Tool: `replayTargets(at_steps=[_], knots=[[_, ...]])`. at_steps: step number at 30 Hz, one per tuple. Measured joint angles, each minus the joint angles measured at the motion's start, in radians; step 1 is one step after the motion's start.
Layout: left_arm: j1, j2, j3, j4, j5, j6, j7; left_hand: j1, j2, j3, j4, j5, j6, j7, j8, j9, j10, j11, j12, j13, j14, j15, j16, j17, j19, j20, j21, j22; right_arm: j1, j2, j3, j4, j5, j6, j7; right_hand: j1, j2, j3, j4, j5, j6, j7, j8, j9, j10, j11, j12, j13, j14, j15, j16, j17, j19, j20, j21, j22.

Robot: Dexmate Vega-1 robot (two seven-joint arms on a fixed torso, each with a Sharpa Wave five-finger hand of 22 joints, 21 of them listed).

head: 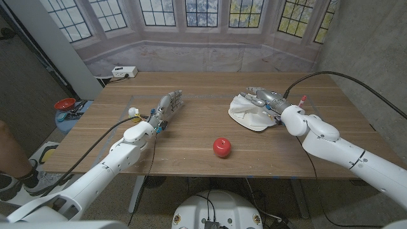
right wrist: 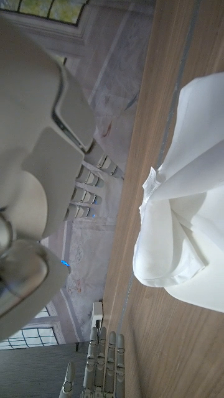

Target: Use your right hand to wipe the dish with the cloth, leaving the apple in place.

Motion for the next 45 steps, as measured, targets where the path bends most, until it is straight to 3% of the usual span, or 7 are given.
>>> replayTargets(at_steps=[3,16,29,45], knots=[[-0.002,0.000,0.002,0.004,0.000,0.000,-0.001,0.000,0.000,0.000,0.000,0.000,0.000,0.000,0.000,0.000,0.000,0.000,0.000,0.000,0.000,0.000,0.000,0.000,0.000,0.000,0.000,0.000,0.007,-0.003,-0.004,0.001,0.012,-0.007,0.022,-0.023,-0.008,-0.004,0.004,0.004,-0.014,0.000,0.000,0.000,-0.009,-0.009,0.000,0.000,-0.011,0.002,0.000,0.000,-0.025,0.002,-0.004,0.000],[-0.013,-0.004,0.006,0.017,0.002,0.004,-0.007,0.000,0.000,0.000,0.000,0.000,0.000,0.000,0.000,0.000,0.000,0.000,0.000,0.000,0.000,0.000,0.000,0.000,0.000,0.000,0.000,0.000,0.077,-0.033,-0.059,0.020,0.034,-0.044,0.122,-0.076,-0.026,-0.021,0.012,0.021,-0.060,0.002,0.000,0.000,-0.041,-0.005,0.000,0.000,-0.050,0.006,0.000,0.000,-0.069,0.004,-0.004,0.000],[-0.020,-0.006,0.009,0.029,0.003,0.009,-0.013,0.000,0.000,0.000,0.000,0.000,0.000,0.000,0.000,0.000,0.000,0.000,0.000,0.000,0.000,0.000,0.000,0.000,0.000,0.000,0.000,0.000,0.125,-0.035,-0.113,0.035,0.006,-0.089,0.191,-0.090,-0.038,-0.029,0.009,0.030,-0.068,-0.004,0.000,0.000,-0.057,0.000,0.000,0.000,-0.056,0.001,0.000,0.000,-0.080,0.004,-0.003,0.000],[-0.021,-0.011,0.009,0.043,0.000,0.006,-0.016,0.000,0.000,0.000,0.000,0.000,0.000,0.000,0.000,0.000,0.000,0.000,0.000,0.000,0.000,0.000,0.000,0.000,0.000,0.000,0.000,0.000,0.144,-0.003,-0.155,0.056,-0.006,-0.130,0.203,-0.093,-0.035,-0.033,0.013,0.038,-0.073,0.002,0.000,0.000,-0.057,0.000,0.000,0.000,-0.056,0.001,0.004,-0.005,-0.080,0.004,0.001,0.000]])
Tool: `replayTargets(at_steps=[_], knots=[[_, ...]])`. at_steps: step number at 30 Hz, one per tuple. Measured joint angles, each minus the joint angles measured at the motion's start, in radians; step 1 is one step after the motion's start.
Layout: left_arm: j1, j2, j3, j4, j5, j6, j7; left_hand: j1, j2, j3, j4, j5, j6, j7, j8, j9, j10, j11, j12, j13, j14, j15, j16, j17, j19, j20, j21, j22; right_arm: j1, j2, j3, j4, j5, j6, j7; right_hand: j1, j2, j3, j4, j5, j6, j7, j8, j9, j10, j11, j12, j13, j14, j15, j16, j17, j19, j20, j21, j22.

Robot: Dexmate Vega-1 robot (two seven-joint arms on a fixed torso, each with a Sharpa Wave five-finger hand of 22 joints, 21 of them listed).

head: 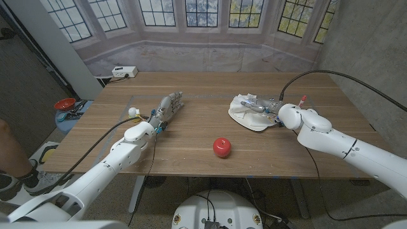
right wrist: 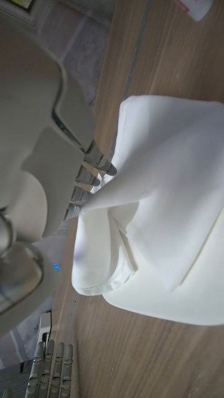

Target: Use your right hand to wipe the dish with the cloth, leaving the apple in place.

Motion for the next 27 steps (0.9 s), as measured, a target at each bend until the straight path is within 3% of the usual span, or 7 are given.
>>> replayTargets(at_steps=[27], knots=[[-0.007,-0.004,0.000,0.011,0.001,0.003,0.005,0.004,0.004,0.000,0.000,0.000,0.000,0.000,0.000,0.000,0.000,0.000,0.000,0.000,0.000,0.000,0.000,0.000,0.000,0.000,0.000,0.000,0.015,0.032,-0.044,0.062,0.017,-0.010,-0.035,-0.004,-0.004,0.000,0.000,0.008,0.009,0.009,0.008,0.000,0.004,0.003,0.008,0.000,0.000,0.000,0.004,0.000,-0.002,0.002,0.007,0.000]])
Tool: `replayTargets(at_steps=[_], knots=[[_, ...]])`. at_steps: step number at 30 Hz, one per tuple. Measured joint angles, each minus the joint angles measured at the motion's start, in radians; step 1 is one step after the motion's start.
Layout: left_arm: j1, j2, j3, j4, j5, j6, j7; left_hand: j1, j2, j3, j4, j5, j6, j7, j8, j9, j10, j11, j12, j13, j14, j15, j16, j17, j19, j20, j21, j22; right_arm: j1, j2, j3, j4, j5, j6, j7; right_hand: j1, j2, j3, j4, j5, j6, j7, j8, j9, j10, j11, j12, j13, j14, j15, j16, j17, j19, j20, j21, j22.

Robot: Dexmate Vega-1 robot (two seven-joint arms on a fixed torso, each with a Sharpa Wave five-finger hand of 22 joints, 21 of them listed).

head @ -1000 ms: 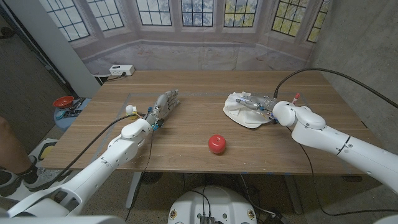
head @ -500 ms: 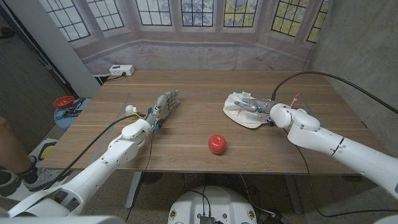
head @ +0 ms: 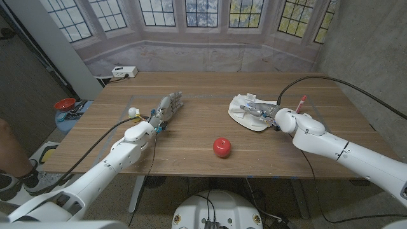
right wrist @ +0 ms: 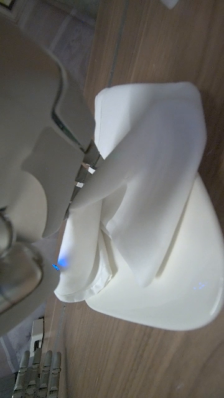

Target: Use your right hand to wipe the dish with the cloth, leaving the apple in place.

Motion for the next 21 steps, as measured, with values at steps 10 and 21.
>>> replayTargets(at_steps=[10,21], knots=[[-0.009,-0.003,0.001,0.012,0.000,0.000,-0.008,0.000,0.000,0.003,0.003,0.000,0.000,0.000,0.000,0.000,0.000,0.000,0.000,0.000,0.000,0.000,0.000,0.000,0.000,0.000,0.000,0.000,0.008,-0.002,-0.011,0.011,-0.001,0.001,0.001,0.000,0.000,-0.006,-0.006,0.008,0.004,-0.004,0.004,0.000,0.000,0.000,0.000,0.000,0.000,0.000,0.000,0.000,0.005,-0.007,-0.003,0.000],[-0.021,-0.007,0.003,0.030,0.000,0.001,-0.018,0.000,0.000,0.003,0.003,0.000,0.000,0.000,0.000,0.000,0.000,0.000,0.000,0.000,0.000,0.000,0.000,0.000,0.000,0.000,0.000,0.000,0.023,-0.009,-0.018,0.019,-0.007,-0.006,0.022,0.000,0.000,-0.006,-0.006,0.008,0.004,-0.004,0.004,0.000,0.000,0.000,0.000,0.000,0.000,0.000,0.000,0.000,0.005,-0.007,0.001,0.000]])
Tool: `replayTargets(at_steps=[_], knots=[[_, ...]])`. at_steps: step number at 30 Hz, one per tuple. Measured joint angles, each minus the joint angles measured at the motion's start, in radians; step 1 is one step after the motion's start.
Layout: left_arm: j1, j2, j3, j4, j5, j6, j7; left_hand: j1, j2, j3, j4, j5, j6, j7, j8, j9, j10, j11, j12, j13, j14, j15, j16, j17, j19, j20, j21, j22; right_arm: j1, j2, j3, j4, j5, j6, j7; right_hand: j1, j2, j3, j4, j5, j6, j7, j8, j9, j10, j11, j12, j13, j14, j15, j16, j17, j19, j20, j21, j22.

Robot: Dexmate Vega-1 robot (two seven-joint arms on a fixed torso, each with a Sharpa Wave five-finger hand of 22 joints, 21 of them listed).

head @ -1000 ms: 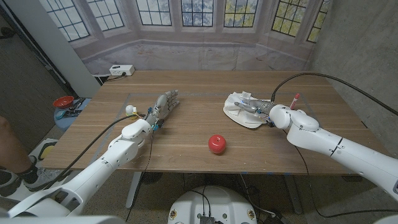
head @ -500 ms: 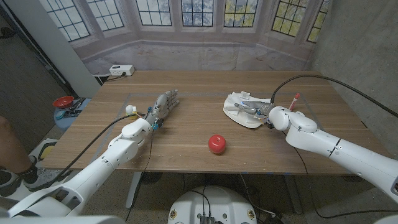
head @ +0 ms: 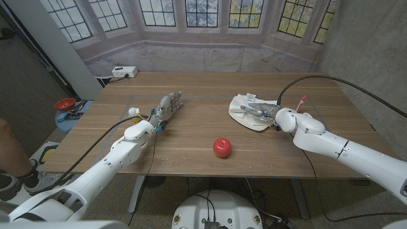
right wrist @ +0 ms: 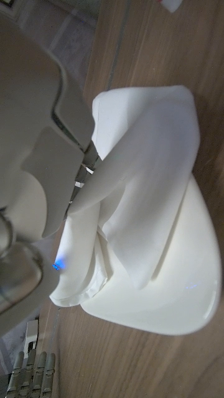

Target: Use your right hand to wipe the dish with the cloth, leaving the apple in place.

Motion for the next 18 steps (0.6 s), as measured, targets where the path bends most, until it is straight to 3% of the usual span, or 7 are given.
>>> replayTargets(at_steps=[18], knots=[[-0.016,-0.011,0.005,0.027,-0.001,0.001,-0.012,0.000,0.000,0.000,0.000,0.000,0.000,0.000,0.000,0.000,0.000,0.000,0.000,0.000,0.000,0.000,0.000,0.000,0.000,0.000,0.000,0.000,0.004,-0.005,-0.007,-0.018,-0.012,-0.017,0.022,0.000,0.000,0.000,0.000,0.008,0.007,0.007,0.000,0.000,0.000,0.000,0.000,0.000,0.000,0.000,0.004,0.000,0.000,0.000,0.000,0.000]])
